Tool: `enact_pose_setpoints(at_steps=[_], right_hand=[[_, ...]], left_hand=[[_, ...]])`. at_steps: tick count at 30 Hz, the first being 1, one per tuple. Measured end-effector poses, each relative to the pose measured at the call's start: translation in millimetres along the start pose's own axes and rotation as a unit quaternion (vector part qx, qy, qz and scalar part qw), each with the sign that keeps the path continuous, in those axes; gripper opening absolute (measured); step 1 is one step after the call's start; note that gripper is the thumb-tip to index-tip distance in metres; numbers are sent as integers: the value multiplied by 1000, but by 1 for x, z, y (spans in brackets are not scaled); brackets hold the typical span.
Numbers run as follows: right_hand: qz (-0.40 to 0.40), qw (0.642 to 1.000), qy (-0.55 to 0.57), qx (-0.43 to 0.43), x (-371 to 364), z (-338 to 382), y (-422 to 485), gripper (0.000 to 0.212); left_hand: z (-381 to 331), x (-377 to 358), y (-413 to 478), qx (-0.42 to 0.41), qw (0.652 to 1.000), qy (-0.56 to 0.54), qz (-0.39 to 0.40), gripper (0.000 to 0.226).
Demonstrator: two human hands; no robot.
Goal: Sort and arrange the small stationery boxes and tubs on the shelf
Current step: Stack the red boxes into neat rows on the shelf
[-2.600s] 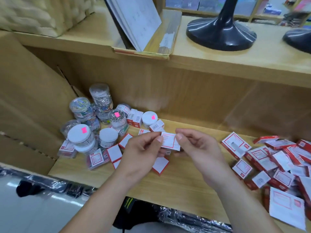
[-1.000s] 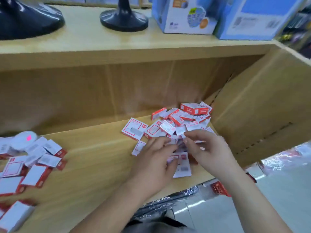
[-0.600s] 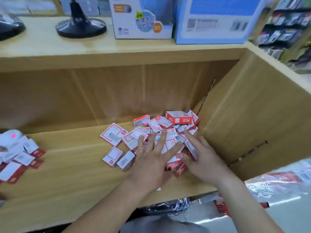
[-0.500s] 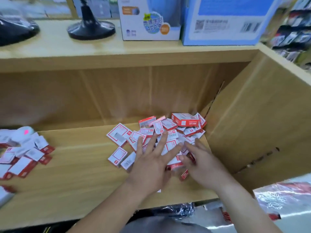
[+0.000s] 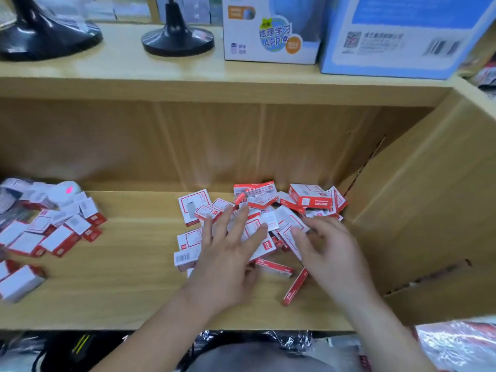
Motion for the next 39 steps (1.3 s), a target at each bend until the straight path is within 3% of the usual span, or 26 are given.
enact_pose_setpoints(at_steps=[3,6,8,10,14,21,26,29,31,34,39], right_hand=[[-71,997,-14,36,22,1,29,33],[28,993,-96,-61,5,-22,54,55],[67,988,-91,-102,-8,-39,56,60],[45,992,-84,-77,-10,-46,54,53],[22,992,-115,-37,-4,-46,48,45],[58,990,-123,33,-20,-39,20,64],[87,986,-134,40,-26,-36,12,71],[65,985,-149,62,-21,-31,11,72],[52,987,-150,33,-17,-34,15,72],[65,989,-126,-35,-22,-45,23,76],[6,993,-111,30,-25,-28,22,68]], left_hand=[[-39,15,7,-52,995,-81,-7,74],[-71,1,16,-77,996,-16,41,82],[-72,-7,21,-62,997,12,40,70],[-61,-10,23,-44,999,14,11,56],[-33,-15,20,-19,999,43,2,52],[2,-24,19,55,994,88,21,58],[32,-26,26,86,993,47,62,62],[36,-2,17,78,996,-4,37,65],[34,11,-6,75,997,2,6,69],[27,-2,-43,73,996,1,46,82],[34,-13,-46,94,994,34,36,60]])
Point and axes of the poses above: each hand's wrist, its own y-axis towards the middle knuckle, its own x-axis out of the back of the hand, z = x × y, the point moved 7 cm from there along y, towards the middle knuckle, and after that the axes turned 14 degrees about y, right-handed, at the moved point
